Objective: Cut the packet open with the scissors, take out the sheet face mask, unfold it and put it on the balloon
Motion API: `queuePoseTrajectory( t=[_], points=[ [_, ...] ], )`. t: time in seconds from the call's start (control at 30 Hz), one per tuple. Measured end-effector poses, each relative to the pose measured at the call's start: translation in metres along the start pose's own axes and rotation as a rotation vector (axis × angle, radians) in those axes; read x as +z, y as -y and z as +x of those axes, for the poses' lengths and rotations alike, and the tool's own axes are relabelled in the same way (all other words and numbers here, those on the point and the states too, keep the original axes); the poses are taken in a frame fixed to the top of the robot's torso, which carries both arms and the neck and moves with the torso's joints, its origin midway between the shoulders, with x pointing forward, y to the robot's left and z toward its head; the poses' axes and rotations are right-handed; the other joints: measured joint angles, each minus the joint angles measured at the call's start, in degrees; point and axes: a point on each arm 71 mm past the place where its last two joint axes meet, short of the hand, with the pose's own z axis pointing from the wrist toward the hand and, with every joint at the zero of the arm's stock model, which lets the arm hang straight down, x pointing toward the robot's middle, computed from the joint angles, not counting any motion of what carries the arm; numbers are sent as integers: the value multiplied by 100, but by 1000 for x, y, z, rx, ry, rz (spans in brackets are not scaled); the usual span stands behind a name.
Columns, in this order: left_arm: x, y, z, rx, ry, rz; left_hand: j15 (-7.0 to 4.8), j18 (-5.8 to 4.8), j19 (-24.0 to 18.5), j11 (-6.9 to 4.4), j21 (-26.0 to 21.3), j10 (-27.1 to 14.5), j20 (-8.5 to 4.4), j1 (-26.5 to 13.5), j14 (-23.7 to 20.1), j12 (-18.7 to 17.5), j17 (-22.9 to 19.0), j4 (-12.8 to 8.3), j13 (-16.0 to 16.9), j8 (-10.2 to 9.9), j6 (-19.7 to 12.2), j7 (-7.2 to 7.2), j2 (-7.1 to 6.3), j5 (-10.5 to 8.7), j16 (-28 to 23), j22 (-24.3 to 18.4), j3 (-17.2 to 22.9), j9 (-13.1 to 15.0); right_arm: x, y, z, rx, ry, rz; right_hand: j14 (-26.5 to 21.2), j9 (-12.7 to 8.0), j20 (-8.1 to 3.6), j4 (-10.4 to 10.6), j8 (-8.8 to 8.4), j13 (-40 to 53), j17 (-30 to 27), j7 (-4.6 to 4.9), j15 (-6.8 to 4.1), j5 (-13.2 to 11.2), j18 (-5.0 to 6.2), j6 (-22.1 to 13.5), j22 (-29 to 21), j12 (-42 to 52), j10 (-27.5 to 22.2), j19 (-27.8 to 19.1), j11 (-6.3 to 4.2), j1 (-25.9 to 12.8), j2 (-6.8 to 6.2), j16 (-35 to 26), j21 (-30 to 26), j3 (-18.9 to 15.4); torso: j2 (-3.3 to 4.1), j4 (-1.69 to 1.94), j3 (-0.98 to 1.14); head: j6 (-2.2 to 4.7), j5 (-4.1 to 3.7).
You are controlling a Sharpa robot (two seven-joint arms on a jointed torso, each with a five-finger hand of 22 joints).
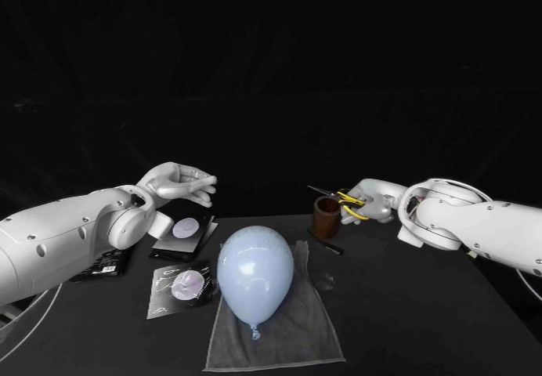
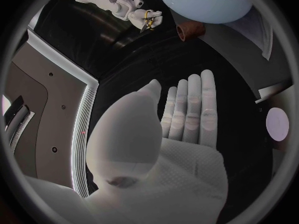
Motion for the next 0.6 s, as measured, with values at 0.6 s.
queuePoseTrajectory(
  t=[0.6],
  points=[
    [50,37,43,1,-127,11,361,-5,-840,331,-959,-370,552,-1266,-528,-883,-360,19,-18,-355,-332,228,290,0,-1367,-487,-913,55,27,-54,-50,-417,96,118,3,-26,0,147,-150,-360,-12,5,39,0,-3,139,45,-377,84,0,5,175,-96,-46,21,-93,-24,-14,15,110,-295]
  ],
)
